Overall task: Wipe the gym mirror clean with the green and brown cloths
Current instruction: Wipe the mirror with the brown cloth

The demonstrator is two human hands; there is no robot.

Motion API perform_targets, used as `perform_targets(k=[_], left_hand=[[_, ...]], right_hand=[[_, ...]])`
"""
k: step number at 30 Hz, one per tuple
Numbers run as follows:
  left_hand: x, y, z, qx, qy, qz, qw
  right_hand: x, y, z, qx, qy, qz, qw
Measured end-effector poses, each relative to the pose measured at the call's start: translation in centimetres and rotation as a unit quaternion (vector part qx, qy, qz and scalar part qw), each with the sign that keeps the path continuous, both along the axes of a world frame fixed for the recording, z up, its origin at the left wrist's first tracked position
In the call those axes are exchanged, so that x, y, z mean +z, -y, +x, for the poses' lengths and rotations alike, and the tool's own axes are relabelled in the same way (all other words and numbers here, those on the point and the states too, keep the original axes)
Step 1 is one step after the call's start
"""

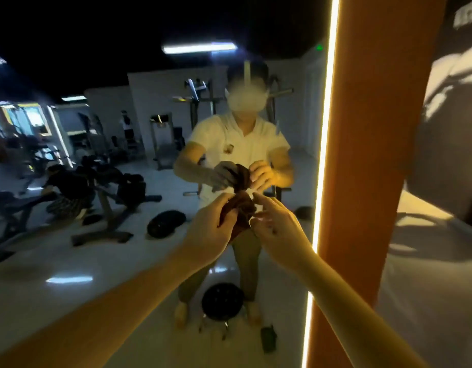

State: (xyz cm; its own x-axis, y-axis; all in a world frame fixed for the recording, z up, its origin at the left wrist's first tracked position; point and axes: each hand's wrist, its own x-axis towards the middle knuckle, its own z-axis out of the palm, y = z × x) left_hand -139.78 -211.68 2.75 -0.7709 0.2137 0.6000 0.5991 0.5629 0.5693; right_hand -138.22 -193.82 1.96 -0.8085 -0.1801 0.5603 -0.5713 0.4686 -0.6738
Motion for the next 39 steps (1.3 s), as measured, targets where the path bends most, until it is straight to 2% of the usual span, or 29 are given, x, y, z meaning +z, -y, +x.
perform_targets(k=[5,10,13,17,22,25,29,33,39], left_hand=[[-8.6,-0.5,1.7,-0.088,0.131,0.045,0.986],[-18.4,0.2,2.0,-0.154,0.228,0.042,0.961],[-24.9,1.0,3.2,-0.179,0.304,-0.03,0.935],[-32.0,1.1,6.1,-0.178,0.362,-0.113,0.908],[-40.6,-0.2,9.7,-0.137,0.466,-0.178,0.856],[-47.6,-0.9,11.8,-0.1,0.529,-0.181,0.823],[-58.4,-1.3,14.5,-0.074,0.562,-0.189,0.802],[-69.3,-1.5,16.5,-0.075,0.59,-0.216,0.774],[-83.1,-0.3,16.5,-0.129,0.605,-0.261,0.741]], right_hand=[[-7.9,0.2,2.9,-0.071,0.097,-0.042,0.992],[-17.4,2.6,6.9,-0.194,0.204,-0.074,0.957],[-23.4,4.5,10.8,-0.257,0.273,-0.094,0.922],[-31.0,5.5,17.0,-0.271,0.4,-0.086,0.871],[-41.5,1.0,22.9,-0.3,0.521,-0.091,0.794],[-49.5,-2.8,24.9,-0.29,0.585,-0.083,0.752],[-61.3,-5.7,26.9,-0.293,0.652,-0.041,0.698],[-72.7,-6.4,28.1,-0.294,0.689,0.004,0.662],[-88.0,-4.9,28.6,-0.281,0.716,0.046,0.638]])
